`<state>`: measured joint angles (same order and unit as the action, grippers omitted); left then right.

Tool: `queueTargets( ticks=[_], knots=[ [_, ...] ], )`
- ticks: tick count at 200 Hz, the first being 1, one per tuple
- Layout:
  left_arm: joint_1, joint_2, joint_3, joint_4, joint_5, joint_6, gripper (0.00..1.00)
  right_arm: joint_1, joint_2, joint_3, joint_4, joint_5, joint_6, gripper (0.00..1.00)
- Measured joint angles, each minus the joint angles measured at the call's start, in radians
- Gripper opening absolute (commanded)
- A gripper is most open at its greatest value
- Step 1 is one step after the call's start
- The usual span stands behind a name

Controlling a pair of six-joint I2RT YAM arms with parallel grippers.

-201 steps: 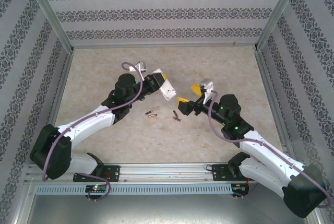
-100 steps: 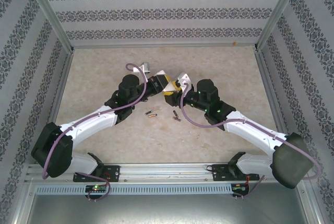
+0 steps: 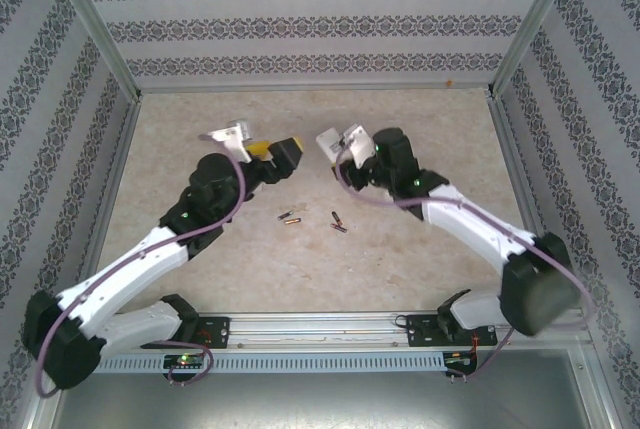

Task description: Load the batteries into the remote control

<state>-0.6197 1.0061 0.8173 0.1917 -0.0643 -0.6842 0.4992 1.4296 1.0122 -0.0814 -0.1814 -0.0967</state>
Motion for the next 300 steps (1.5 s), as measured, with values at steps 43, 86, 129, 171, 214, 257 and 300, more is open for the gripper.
queueTargets(
  ticks=[43, 86, 129, 171, 214, 257, 300],
  knots=[
    [0.001, -0.070, -0.049, -0.137, -0.101, 0.083, 1.00, -0.031, 0.262, 0.198, -0.122, 0.043, 0.123, 0.32],
    [0.006, -0.112, -0.139, -0.173, -0.055, 0.162, 1.00, 0.015, 0.425, 0.286, -0.278, 0.046, -0.219, 0.31],
    [0.006, -0.133, -0.193, -0.121, -0.002, 0.195, 1.00, 0.026, 0.577, 0.492, -0.505, 0.032, -0.631, 0.30],
    [0.006, -0.133, -0.224, -0.087, 0.017, 0.206, 1.00, 0.039, 0.679, 0.601, -0.587, 0.005, -0.847, 0.39],
    [0.006, -0.133, -0.236, -0.087, 0.018, 0.207, 1.00, 0.062, 0.700, 0.610, -0.571, 0.005, -0.943, 0.61],
    [0.006, -0.129, -0.248, -0.082, 0.015, 0.207, 1.00, 0.057, 0.644, 0.509, -0.486, -0.027, -0.902, 0.68],
    [0.006, -0.056, -0.250, -0.071, 0.019, 0.239, 1.00, 0.039, 0.312, 0.223, -0.259, -0.105, -0.588, 0.71]
  ],
)
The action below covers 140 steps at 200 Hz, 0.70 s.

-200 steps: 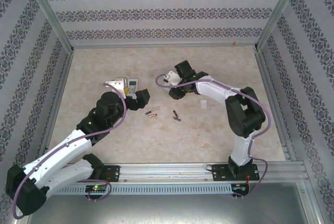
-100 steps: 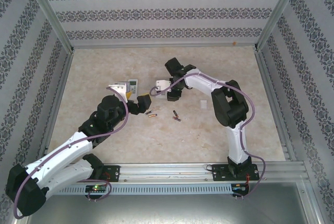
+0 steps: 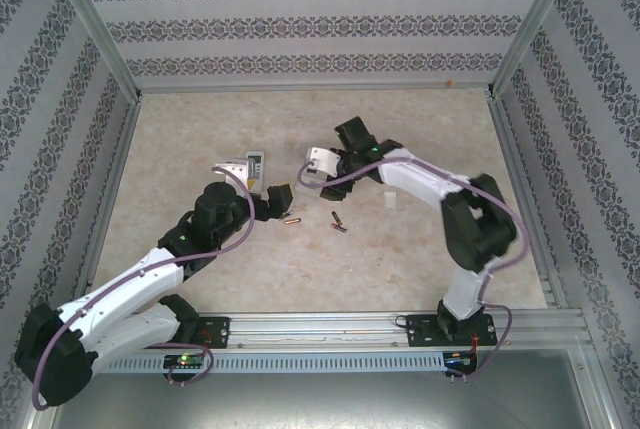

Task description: Load the batteries into the remote control

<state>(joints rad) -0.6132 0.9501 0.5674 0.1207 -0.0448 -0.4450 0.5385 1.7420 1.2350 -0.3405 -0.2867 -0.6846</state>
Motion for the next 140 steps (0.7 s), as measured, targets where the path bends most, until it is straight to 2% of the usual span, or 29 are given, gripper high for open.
queueTargets(
  ticks=[12, 29, 49, 64, 92, 140],
  knots=[
    [0.000, 0.023, 0.000, 0.000, 0.001, 0.017, 1.00, 0.000, -0.093, -0.085, 0.071, 0.001, 0.130, 0.68],
    [0.003, 0.050, 0.000, 0.004, 0.010, 0.051, 1.00, 0.000, -0.197, -0.197, 0.149, 0.017, 0.409, 0.62],
    [0.007, 0.081, -0.001, 0.027, 0.024, 0.106, 1.00, 0.001, -0.232, -0.261, 0.149, 0.049, 0.705, 0.56],
    [0.007, 0.107, -0.006, 0.053, 0.037, 0.143, 1.00, 0.001, -0.222, -0.277, 0.121, 0.074, 0.865, 0.54],
    [0.011, 0.151, -0.077, 0.140, 0.068, 0.185, 1.00, 0.011, -0.167, -0.277, 0.072, 0.119, 1.024, 0.49],
    [0.015, 0.209, -0.132, 0.201, 0.087, 0.233, 1.00, 0.036, -0.018, -0.256, 0.044, 0.105, 1.118, 0.45]
  ],
)
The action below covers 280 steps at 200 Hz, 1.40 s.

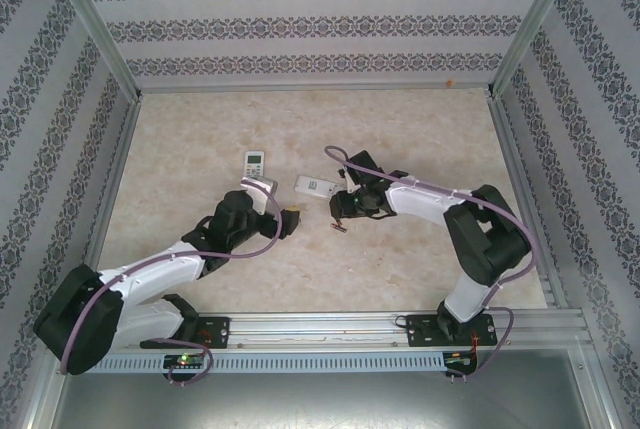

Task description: Load the batteries into the remote control

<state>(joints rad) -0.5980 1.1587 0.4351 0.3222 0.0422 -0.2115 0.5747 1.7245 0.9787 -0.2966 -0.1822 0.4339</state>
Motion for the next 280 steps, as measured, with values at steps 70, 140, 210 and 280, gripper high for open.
queueTargets(
  ticks=[70, 140, 210, 280],
  knots=[
    [0.010, 0.015, -0.006, 0.069, 0.001, 0.002, 1.00, 0.039, 0.089, 0.072, -0.011, -0.008, 0.036, 0.28],
    [0.010, 0.015, -0.018, 0.085, -0.016, 0.002, 1.00, 0.045, 0.103, 0.082, -0.030, 0.014, 0.048, 0.13],
    [0.011, 0.015, -0.030, 0.095, -0.028, 0.002, 1.00, 0.052, 0.018, 0.081, -0.027, 0.068, 0.074, 0.10],
    [0.011, 0.015, -0.031, 0.100, -0.032, -0.006, 1.00, 0.008, -0.052, 0.116, 0.018, 0.160, 0.230, 0.04]
  ],
)
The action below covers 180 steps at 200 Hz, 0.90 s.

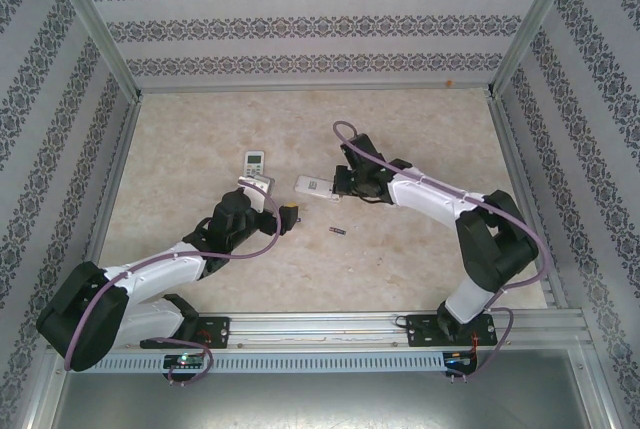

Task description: Load the batteries into the remote control

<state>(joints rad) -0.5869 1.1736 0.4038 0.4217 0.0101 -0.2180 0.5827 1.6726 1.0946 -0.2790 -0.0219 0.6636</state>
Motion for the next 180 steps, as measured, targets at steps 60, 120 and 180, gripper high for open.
queueTargets(
  ticks=[60, 120, 180],
  knots=[
    [0.000, -0.008, -0.003, 0.006, 0.001, -0.006, 1.00, -0.011, 0.149, 0.064, 0.032, 0.006, 0.145, 0.10],
    [0.000, -0.013, -0.008, 0.006, 0.001, -0.016, 1.00, -0.011, 0.238, 0.092, 0.045, -0.005, 0.232, 0.16],
    [0.000, -0.013, -0.014, 0.007, 0.001, -0.018, 1.00, -0.009, 0.240, 0.095, 0.043, -0.006, 0.274, 0.28]
  ],
)
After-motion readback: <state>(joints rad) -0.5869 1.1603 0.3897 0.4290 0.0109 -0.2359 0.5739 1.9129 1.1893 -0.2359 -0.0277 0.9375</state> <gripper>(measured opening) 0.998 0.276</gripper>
